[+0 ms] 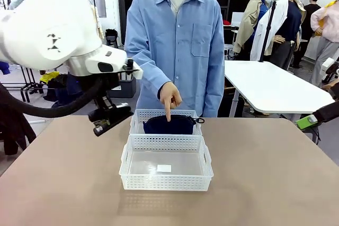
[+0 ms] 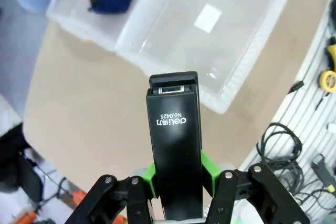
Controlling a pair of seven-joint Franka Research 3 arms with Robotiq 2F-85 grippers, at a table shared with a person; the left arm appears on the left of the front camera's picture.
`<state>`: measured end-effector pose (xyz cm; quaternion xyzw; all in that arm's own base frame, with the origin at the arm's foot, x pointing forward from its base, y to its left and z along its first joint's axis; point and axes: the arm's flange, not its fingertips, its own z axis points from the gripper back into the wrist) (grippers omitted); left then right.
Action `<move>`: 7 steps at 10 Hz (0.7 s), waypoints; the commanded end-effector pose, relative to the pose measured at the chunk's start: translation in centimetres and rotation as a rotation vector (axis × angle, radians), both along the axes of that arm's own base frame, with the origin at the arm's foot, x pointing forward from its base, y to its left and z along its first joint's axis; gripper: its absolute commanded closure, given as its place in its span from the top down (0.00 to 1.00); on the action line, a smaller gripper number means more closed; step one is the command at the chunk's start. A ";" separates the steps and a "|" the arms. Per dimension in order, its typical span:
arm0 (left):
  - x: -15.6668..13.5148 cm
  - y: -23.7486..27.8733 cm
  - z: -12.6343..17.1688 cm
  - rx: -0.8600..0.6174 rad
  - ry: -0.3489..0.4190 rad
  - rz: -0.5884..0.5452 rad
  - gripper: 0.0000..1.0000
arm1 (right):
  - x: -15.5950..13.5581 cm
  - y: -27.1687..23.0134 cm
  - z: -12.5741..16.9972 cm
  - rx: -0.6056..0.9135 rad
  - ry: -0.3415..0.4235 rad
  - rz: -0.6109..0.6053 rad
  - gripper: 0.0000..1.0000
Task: Distribute items into two baskets.
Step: Place the picked Stapler into the Organizing basket as instructed by the person.
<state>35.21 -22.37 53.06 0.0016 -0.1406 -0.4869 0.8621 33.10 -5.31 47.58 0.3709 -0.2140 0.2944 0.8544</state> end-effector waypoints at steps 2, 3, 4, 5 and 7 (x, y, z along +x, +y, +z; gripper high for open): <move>2.4 -3.0 0.0 0.033 0.018 -0.160 0.00 | 0.0 0.1 0.1 -0.006 -0.002 -0.002 1.00; 2.9 -4.4 -0.4 0.044 0.031 -0.198 0.00 | 0.0 0.1 0.1 -0.006 -0.002 -0.002 1.00; 3.1 -5.8 -0.8 0.048 0.049 -0.240 0.00 | 0.0 0.1 0.1 -0.006 -0.002 -0.002 1.00; 2.8 -7.2 -1.3 0.053 0.061 -0.281 0.00 | 0.0 0.1 0.1 -0.006 -0.002 -0.002 1.00; 1.7 -8.8 -2.6 0.067 0.068 -0.308 0.00 | 0.0 0.1 0.1 -0.006 -0.002 -0.002 1.00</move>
